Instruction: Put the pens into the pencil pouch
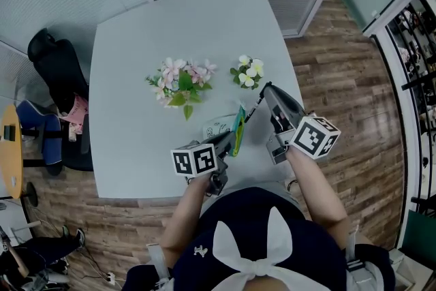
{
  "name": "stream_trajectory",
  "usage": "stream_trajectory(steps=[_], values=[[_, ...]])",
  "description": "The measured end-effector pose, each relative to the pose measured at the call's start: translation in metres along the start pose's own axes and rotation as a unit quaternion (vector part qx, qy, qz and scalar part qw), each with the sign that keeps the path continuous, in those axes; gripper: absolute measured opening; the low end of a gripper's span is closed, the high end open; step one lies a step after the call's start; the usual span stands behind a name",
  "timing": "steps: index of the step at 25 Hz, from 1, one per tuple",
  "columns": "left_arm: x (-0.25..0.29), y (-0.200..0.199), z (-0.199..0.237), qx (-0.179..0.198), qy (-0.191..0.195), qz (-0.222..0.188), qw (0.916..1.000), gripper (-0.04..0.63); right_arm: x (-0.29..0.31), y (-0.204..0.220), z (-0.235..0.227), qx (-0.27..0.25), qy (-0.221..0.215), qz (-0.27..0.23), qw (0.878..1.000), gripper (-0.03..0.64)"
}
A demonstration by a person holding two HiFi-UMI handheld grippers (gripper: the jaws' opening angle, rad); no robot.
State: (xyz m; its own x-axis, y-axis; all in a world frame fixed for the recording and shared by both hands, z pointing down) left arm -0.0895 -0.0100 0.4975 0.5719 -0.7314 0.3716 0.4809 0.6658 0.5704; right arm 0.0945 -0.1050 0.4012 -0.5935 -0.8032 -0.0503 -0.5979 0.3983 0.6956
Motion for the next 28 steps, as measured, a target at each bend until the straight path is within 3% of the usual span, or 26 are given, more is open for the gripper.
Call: stream_trajectory(steps=[11, 21, 28], values=[[0.000, -0.005, -0.004, -0.021, 0.008, -0.013, 0.9997, 0.046, 0.009, 0.017, 0.014, -0.060, -0.024, 0.027, 0.998, 0.051], [-0.001, -0.008, -0.006, -0.028, 0.007, -0.021, 0.9994, 0.044, 0.000, 0.041, 0.012, -0.082, -0.021, 0.064, 0.994, 0.051], [-0.003, -0.009, -0.004, -0.029, 0.006, -0.023, 0.9993, 0.044, -0.010, 0.061, 0.020, -0.132, -0.041, 0.102, 0.985, 0.052]])
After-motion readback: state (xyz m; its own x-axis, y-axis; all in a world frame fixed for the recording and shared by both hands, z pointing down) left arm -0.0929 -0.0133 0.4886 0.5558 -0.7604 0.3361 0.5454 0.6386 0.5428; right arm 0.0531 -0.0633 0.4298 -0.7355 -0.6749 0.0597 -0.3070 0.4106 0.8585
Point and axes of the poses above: the fingertips, and each gripper's own axes: x forward along the fingers, z to its left, y out of its underside, the point moved 7 cm from there along -x, backward along the fingers, and after that the axes turned 12 degrees about -z, right-handed, at the moved point
